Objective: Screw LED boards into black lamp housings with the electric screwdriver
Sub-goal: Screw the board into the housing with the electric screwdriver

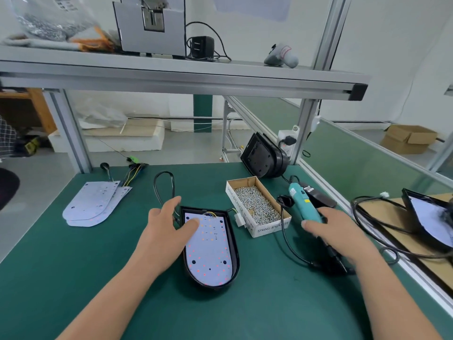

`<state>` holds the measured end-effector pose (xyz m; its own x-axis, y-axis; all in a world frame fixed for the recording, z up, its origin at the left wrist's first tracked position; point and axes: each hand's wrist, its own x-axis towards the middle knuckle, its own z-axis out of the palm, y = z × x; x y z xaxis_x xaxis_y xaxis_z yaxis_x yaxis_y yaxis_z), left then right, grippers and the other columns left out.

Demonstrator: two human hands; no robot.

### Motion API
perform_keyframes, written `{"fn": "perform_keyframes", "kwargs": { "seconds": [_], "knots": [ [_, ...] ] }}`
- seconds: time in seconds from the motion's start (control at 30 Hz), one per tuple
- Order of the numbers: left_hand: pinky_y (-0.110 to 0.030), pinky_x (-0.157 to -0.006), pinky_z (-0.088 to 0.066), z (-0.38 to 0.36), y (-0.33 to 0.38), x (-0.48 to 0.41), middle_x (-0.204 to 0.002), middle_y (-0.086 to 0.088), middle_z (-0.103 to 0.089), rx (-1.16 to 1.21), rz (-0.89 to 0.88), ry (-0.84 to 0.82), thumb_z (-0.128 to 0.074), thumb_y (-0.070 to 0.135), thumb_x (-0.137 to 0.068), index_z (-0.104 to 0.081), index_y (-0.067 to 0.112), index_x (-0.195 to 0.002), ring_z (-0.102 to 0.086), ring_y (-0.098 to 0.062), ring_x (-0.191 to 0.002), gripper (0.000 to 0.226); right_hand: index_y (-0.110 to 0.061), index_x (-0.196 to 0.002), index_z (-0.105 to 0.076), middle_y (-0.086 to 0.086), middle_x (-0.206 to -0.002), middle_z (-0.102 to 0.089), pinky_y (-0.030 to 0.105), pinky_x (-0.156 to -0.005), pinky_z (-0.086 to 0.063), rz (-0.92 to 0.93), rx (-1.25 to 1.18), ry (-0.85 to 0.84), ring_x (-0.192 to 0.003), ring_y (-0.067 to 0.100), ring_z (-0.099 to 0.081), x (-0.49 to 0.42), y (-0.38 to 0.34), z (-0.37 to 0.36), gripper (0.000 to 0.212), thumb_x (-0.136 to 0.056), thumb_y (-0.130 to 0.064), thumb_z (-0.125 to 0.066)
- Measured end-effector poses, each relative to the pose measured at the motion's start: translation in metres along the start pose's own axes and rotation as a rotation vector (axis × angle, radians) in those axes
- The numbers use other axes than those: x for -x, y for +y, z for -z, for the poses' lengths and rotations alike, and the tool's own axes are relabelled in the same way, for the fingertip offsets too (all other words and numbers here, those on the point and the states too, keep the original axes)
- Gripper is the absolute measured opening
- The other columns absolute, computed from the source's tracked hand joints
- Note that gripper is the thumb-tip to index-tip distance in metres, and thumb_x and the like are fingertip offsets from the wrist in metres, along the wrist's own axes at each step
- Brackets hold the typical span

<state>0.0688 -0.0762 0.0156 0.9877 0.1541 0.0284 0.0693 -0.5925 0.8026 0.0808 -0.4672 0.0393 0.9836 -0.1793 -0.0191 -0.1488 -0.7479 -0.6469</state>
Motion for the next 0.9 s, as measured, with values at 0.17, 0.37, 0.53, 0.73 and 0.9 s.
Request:
{"fn": "perform_keyframes", "kwargs": {
  "seconds": [0.17,0.37,0.53,0.73,0.9],
  "knots": [
    [-0.037,-0.077,-0.049,0.005,0.020,0.006,-0.128,0.009,-0.039,-0.137,-0.064,0.181,-0.062,0.055,-0.095,-0.039,0.036,-0.155,-0.062,-0.013,-0.088,0.067,0.001,-0.106,-0.071,0.009,-0.073,-0.067,0.024,-0.047,-0.045,-0.051,-0.779,0.004,-0.054,0.018,-0.055,0.002,-0.007,-0.002,0.036,-0.090,-0.031,-0.075],
    [-0.038,-0.086,-0.049,-0.004,0.062,0.005,-0.109,0.010,-0.067,-0.283,-0.501,0.172,-0.061,0.031,-0.101,-0.072,0.028,-0.122,-0.056,-0.019,-0.108,0.024,-0.007,-0.104,-0.062,0.004,-0.074,-0.064,0.021,-0.043,-0.049,-0.232,-1.399,-0.121,-0.053,0.014,-0.058,0.003,-0.045,-0.010,0.019,-0.099,-0.025,-0.057],
    [-0.038,-0.095,-0.050,-0.053,0.096,-0.015,-0.110,0.009,-0.073,-0.473,-0.617,-0.144,-0.052,0.031,-0.107,-0.075,0.029,-0.116,-0.054,-0.021,-0.112,0.025,-0.007,-0.105,-0.058,0.007,-0.076,-0.064,0.025,-0.046,-0.052,-0.220,-1.561,-0.043,-0.057,0.019,-0.058,0.001,-0.077,-0.027,0.016,-0.097,-0.020,-0.059],
    [-0.040,-0.082,-0.048,-0.092,0.121,-0.035,-0.089,0.002,-0.066,-0.775,-0.644,-0.198,-0.048,0.034,-0.108,-0.073,0.022,-0.096,-0.052,-0.026,-0.107,0.030,-0.007,-0.101,-0.058,0.007,-0.076,-0.060,0.025,-0.047,-0.048,-0.191,-1.609,-0.019,-0.057,0.020,-0.055,0.001,-0.077,-0.042,0.014,-0.098,-0.021,-0.055],
    [-0.038,-0.075,-0.031,-0.107,0.136,-0.049,-0.078,0.001,-0.051,-0.923,-0.602,-0.300,-0.061,0.039,-0.100,-0.077,0.025,-0.101,-0.056,-0.027,-0.103,0.022,-0.007,-0.102,-0.059,0.006,-0.076,-0.059,0.025,-0.047,-0.047,-0.176,-1.596,-0.015,-0.059,0.020,-0.052,0.003,-0.067,-0.044,0.016,-0.097,-0.022,-0.054]
  ]
}}
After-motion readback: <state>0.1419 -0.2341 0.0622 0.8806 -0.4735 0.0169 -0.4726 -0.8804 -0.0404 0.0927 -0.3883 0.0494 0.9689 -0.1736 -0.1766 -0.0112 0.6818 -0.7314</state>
